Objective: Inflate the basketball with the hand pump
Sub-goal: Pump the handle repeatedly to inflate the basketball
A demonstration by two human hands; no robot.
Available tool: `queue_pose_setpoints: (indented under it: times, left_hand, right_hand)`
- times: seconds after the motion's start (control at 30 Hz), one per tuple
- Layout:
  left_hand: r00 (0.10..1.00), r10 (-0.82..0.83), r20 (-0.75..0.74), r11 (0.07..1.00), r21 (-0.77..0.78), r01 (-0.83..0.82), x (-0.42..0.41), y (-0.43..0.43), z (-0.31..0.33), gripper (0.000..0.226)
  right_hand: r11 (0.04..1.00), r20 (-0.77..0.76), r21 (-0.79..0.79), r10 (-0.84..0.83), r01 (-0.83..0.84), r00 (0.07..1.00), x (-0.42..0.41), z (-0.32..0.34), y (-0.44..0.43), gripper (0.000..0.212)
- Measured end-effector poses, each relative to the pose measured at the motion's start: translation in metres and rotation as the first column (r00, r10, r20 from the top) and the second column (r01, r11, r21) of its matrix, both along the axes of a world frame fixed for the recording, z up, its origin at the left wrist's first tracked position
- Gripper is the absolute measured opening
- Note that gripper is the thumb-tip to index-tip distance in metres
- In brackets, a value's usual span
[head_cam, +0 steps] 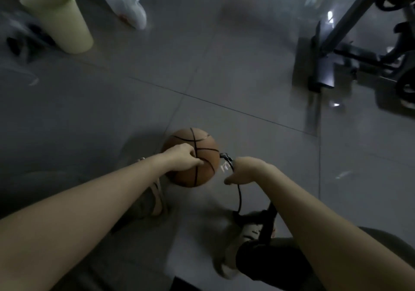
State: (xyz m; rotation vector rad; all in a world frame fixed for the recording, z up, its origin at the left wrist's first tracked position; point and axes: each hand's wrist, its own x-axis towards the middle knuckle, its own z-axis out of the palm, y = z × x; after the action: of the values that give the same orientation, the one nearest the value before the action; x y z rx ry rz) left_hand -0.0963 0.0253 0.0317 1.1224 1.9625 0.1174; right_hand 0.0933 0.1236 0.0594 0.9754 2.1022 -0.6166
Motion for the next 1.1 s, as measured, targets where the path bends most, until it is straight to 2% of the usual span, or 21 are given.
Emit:
queue_pose_setpoints:
  times: [0.07,0.13,0.17,0.23,0.3,0.33,0.4,0.53,0.7,0.8,0.97,1.1]
  left_hand:
    - [0.991,0.104,-0.083,0.991,-0.071,-0.110,-0.020,-0.007,-0.018,0.048]
    - [0.961,0.228,-0.158,0.968,-0.066,-0.240,-0.033,-0.009,-0.035,0.075]
    - [0.942,0.290,-0.171,0.953,-0.043,-0.301,-0.038,-0.009,-0.042,0.090]
    - [0.915,0.383,-0.129,0.921,-0.026,-0.389,-0.042,-0.007,-0.052,0.111]
    - [0.901,0.432,-0.033,0.901,-0.033,-0.433,-0.047,-0.002,-0.065,0.119]
    - [0.898,0.441,0.016,0.897,-0.029,-0.440,-0.050,0.000,-0.074,0.121]
    - [0.891,0.448,0.070,0.894,-0.001,-0.449,-0.054,0.000,-0.089,0.122]
    - [0.889,0.454,0.061,0.888,0.050,-0.457,-0.058,0.003,-0.099,0.117]
    - [0.867,0.496,0.056,0.865,0.061,-0.499,-0.057,0.010,-0.108,0.116]
    - [0.850,0.524,0.049,0.849,0.053,-0.526,-0.057,0.014,-0.110,0.115]
    - [0.858,0.505,0.093,0.860,0.028,-0.509,-0.064,0.011,-0.093,0.111]
    - [0.849,0.525,0.059,0.847,0.059,-0.528,-0.053,0.010,-0.103,0.114]
  right_hand:
    - [0.998,-0.185,0.040,-0.036,0.045,0.982,-0.030,-0.019,-0.002,0.028]
    - [0.986,-0.287,0.017,-0.157,0.169,0.945,-0.057,-0.044,0.002,0.021]
    - [0.974,-0.297,-0.019,-0.220,0.225,0.929,-0.069,-0.058,0.006,0.027]
    - [0.934,-0.307,-0.106,-0.358,0.342,0.882,-0.084,-0.086,0.013,0.063]
    - [0.873,-0.278,-0.160,-0.487,0.460,0.828,-0.093,-0.106,0.018,0.099]
    - [0.857,-0.265,-0.164,-0.516,0.489,0.815,-0.096,-0.114,0.020,0.107]
    - [0.860,-0.268,-0.135,-0.510,0.492,0.817,-0.101,-0.119,0.022,0.108]
    - [0.889,-0.308,-0.081,-0.453,0.451,0.837,-0.109,-0.127,0.032,0.085]
    - [0.882,-0.306,0.008,-0.446,0.471,0.841,-0.117,-0.128,0.026,0.069]
    - [0.866,-0.321,0.062,-0.454,0.497,0.831,-0.121,-0.133,0.018,0.067]
    - [0.920,-0.320,-0.016,-0.375,0.391,0.870,-0.115,-0.118,0.032,0.068]
    - [0.913,-0.328,0.030,-0.375,0.407,0.867,-0.113,-0.130,0.024,0.071]
